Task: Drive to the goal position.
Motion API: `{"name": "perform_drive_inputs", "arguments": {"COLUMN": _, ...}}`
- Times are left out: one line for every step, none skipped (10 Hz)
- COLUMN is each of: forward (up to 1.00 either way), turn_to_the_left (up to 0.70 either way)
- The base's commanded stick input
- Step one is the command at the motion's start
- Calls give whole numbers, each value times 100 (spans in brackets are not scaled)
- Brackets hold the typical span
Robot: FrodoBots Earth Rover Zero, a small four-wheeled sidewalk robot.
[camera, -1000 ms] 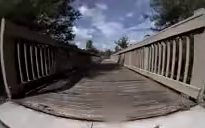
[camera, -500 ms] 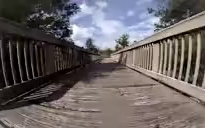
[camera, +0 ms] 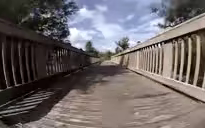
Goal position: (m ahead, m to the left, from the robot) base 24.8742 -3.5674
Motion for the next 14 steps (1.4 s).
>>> {"name": "perform_drive_inputs", "arguments": {"forward": 85, "turn_to_the_left": 0}}
{"name": "perform_drive_inputs", "arguments": {"forward": 85, "turn_to_the_left": 0}}
{"name": "perform_drive_inputs", "arguments": {"forward": 85, "turn_to_the_left": 0}}
{"name": "perform_drive_inputs", "arguments": {"forward": 85, "turn_to_the_left": 0}}
{"name": "perform_drive_inputs", "arguments": {"forward": 85, "turn_to_the_left": 0}}
{"name": "perform_drive_inputs", "arguments": {"forward": 46, "turn_to_the_left": 0}}
{"name": "perform_drive_inputs", "arguments": {"forward": 0, "turn_to_the_left": 0}}
{"name": "perform_drive_inputs", "arguments": {"forward": 0, "turn_to_the_left": 0}}
{"name": "perform_drive_inputs", "arguments": {"forward": 0, "turn_to_the_left": 0}}
{"name": "perform_drive_inputs", "arguments": {"forward": 0, "turn_to_the_left": 0}}
{"name": "perform_drive_inputs", "arguments": {"forward": 0, "turn_to_the_left": 0}}
{"name": "perform_drive_inputs", "arguments": {"forward": 0, "turn_to_the_left": 0}}
{"name": "perform_drive_inputs", "arguments": {"forward": 0, "turn_to_the_left": 0}}
{"name": "perform_drive_inputs", "arguments": {"forward": 0, "turn_to_the_left": 0}}
